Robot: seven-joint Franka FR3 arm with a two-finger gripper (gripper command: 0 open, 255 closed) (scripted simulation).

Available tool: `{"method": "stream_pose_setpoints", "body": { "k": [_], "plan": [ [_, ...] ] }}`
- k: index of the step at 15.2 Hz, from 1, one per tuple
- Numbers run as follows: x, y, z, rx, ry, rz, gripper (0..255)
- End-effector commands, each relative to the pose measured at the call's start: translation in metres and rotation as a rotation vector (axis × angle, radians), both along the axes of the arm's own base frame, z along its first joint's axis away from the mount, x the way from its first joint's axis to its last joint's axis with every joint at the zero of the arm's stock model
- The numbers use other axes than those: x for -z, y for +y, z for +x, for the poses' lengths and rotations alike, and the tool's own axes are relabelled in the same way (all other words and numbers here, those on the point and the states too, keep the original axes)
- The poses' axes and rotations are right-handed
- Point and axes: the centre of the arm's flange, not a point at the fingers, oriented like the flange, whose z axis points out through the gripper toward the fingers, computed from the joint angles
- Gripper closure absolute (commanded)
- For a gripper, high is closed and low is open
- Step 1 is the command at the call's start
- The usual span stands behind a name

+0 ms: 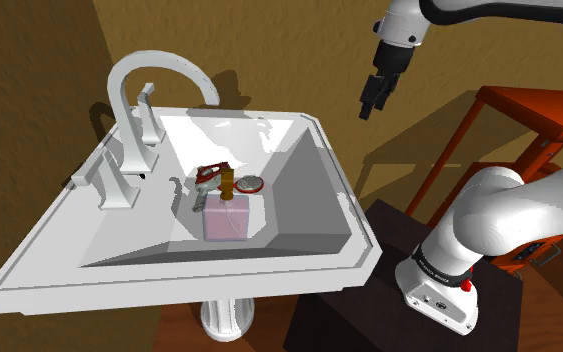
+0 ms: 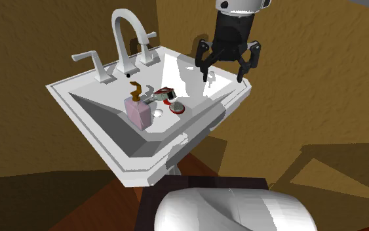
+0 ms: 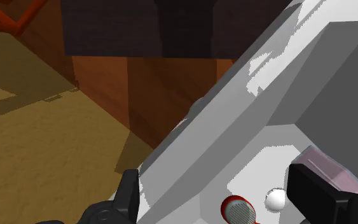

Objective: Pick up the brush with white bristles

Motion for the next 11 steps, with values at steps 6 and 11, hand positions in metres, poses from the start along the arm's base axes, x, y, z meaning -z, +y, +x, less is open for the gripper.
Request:
{"method": "stream_pose_setpoints", "body": {
  "k": [6,11],
  "plan": [
    [0.045,0.009,0.046,-0.029,0.004,0.036,0],
    [0.091,0.022,0.092,-0.058,0.008,0.071,0]
  ]
}}
